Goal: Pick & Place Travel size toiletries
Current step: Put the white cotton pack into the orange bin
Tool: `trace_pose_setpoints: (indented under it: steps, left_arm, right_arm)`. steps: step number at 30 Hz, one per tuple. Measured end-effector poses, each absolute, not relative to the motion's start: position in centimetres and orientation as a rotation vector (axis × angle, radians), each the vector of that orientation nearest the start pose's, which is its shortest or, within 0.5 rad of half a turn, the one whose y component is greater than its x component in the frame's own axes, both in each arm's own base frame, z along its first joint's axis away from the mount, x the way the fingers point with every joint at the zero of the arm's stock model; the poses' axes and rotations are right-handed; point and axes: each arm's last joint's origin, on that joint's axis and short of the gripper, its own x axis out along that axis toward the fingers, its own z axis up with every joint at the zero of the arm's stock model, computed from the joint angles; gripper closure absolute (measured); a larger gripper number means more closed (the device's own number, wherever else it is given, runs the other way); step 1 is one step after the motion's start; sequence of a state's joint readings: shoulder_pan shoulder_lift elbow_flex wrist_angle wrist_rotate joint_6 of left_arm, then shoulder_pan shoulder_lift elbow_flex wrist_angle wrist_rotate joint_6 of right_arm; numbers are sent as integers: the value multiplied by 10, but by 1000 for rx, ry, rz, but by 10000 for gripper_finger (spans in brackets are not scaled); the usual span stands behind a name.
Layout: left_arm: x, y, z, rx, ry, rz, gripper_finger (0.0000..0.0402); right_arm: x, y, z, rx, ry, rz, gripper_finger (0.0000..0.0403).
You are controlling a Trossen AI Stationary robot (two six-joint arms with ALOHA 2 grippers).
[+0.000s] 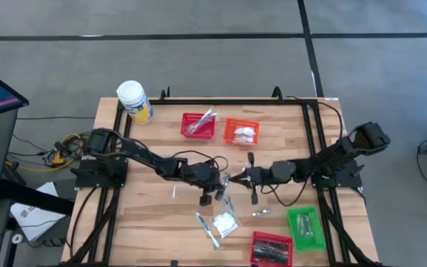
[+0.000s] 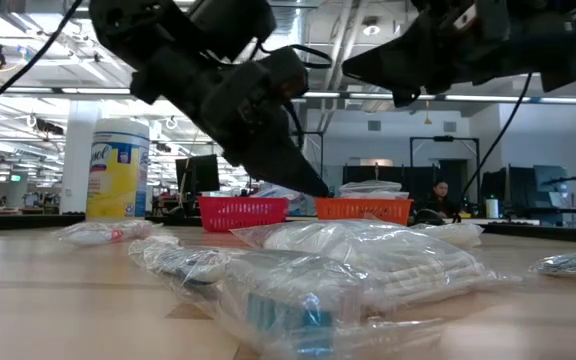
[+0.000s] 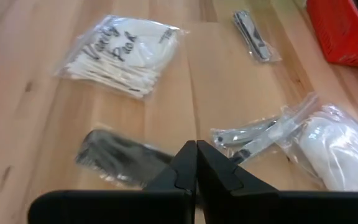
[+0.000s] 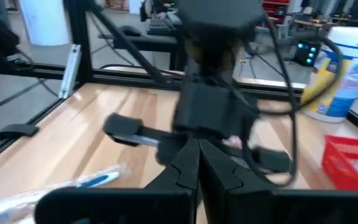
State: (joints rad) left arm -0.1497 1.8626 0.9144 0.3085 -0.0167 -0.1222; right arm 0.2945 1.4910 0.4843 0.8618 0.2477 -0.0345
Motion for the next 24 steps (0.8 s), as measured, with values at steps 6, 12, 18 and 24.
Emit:
trace_pose_setpoints:
  steps: [6,12,18,24]
  left_arm:
    - [370,-56,127,-56,662,-110,400]
    - [370,-57,127,-66,661,-138,400]
    - [369,-59,128,-75,661,-172,400]
    - [373,-62,135,-59,582,-205,400]
  right_arm:
    - [265,75,175,-97,160,62,402]
    - [265,74,174,-102,177,57,402]
    - [265,73,174,-95,178,52,402]
    - [265,72,173,-96,182,33,402]
